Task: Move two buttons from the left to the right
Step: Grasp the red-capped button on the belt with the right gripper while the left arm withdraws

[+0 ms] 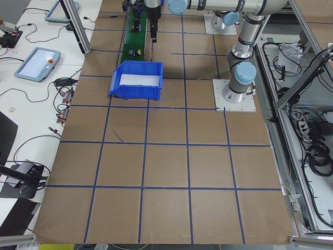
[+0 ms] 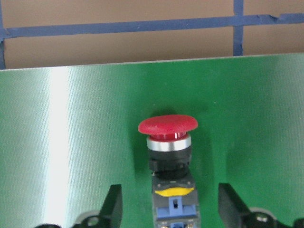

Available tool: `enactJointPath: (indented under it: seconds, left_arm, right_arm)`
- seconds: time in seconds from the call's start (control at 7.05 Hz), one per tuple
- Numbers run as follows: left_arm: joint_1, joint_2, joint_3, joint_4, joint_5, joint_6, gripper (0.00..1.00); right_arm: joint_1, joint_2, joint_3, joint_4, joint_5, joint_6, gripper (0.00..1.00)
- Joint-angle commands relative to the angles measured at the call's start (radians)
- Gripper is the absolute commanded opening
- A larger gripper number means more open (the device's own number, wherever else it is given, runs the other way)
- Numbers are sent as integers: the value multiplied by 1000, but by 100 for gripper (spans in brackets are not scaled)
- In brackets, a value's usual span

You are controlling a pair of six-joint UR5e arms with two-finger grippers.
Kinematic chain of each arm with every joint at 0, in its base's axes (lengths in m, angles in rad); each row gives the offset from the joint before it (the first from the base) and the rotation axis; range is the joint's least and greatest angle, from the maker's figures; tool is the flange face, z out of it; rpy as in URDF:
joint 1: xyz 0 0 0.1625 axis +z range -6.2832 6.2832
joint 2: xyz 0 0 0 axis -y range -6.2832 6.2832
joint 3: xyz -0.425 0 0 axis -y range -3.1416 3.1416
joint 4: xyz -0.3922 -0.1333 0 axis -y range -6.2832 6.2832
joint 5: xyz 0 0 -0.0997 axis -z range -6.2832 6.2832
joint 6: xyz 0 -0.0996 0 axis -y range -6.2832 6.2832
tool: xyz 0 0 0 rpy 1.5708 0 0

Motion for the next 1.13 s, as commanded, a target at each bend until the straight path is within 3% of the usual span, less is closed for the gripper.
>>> enactJointPath:
  seconds: [0.0, 0.14, 0.43, 0.71, 0.85, 0.99]
  left_arm:
    - [3, 0, -2, -12, 7, 2, 100]
    - [-9, 0, -8, -12, 7, -10, 100]
    - [-8, 1, -11, -16, 12, -9, 100]
    - [-8, 1, -11, -13, 12, -9, 100]
    - [-9, 1, -13, -13, 10, -9, 100]
    - [-9, 1, -13, -13, 10, -9, 100]
  right_arm:
    - [0, -9, -5, 9, -3, -47, 5]
    - [-2, -33, -4, 16, -4, -61, 3]
    - [-37, -165, -15, 167, -13, -118, 2]
    - [-202, -313, -27, 341, -21, -329, 3]
    - [-336, -343, -54, 361, -89, -454, 3]
    - [-483, -345, -67, 375, -99, -671, 3]
